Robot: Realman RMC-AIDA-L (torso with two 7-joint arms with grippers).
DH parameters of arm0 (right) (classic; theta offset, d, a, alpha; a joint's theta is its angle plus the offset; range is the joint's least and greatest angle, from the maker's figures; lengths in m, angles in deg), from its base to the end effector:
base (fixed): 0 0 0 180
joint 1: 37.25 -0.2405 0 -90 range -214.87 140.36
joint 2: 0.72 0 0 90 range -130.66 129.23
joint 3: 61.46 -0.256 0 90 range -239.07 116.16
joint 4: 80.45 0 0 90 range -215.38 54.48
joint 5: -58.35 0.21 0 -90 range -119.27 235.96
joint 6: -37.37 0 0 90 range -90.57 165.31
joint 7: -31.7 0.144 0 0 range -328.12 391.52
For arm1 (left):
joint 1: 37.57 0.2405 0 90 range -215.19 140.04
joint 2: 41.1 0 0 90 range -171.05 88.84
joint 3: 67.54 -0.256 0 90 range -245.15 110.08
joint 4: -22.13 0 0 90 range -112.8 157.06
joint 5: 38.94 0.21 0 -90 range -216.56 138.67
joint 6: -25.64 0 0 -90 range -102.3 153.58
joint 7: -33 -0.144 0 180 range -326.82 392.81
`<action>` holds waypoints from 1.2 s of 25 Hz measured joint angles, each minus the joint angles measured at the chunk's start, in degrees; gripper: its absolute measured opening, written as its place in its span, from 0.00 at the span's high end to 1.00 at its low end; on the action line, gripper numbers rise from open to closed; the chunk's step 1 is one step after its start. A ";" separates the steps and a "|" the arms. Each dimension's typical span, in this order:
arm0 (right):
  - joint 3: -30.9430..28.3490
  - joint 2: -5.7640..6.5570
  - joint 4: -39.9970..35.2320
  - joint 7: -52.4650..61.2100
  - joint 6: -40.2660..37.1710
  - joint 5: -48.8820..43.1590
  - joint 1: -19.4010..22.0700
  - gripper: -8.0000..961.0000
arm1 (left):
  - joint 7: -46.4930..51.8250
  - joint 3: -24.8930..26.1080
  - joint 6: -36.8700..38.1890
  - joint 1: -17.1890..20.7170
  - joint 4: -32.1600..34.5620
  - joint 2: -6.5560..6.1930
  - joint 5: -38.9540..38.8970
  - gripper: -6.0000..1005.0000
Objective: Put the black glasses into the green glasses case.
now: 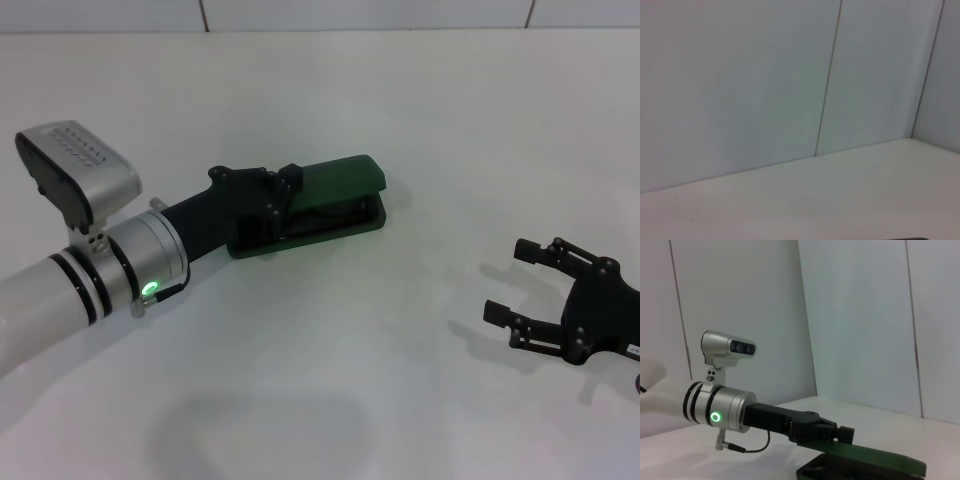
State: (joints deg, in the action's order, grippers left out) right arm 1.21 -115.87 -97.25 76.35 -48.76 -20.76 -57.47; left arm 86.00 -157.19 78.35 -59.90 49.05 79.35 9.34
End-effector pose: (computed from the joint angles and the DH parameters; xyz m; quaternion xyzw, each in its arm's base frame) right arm 0.3060 0.2665 -0.0306 -0.9141 0.1377 0.3159 0.2136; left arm -0.2713 0.3310 -0.0787 -0.8749 -0.2542 -0.2734 0.3084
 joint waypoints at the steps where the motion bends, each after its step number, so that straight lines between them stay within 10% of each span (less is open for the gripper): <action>1: 0.00 0.00 0.01 0.00 0.00 0.00 0.00 0.10 | -0.43 -0.02 0.39 -0.04 -0.26 0.00 -0.51 0.90; 30: 0.03 -0.07 0.02 0.09 0.03 0.18 0.00 0.10 | -3.30 0.04 8.09 -0.66 -4.69 -0.38 -4.04 0.87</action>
State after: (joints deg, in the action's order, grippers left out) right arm 1.23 -115.94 -97.23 76.44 -48.73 -20.58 -57.46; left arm 82.70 -157.15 86.44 -60.56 44.36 78.97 5.30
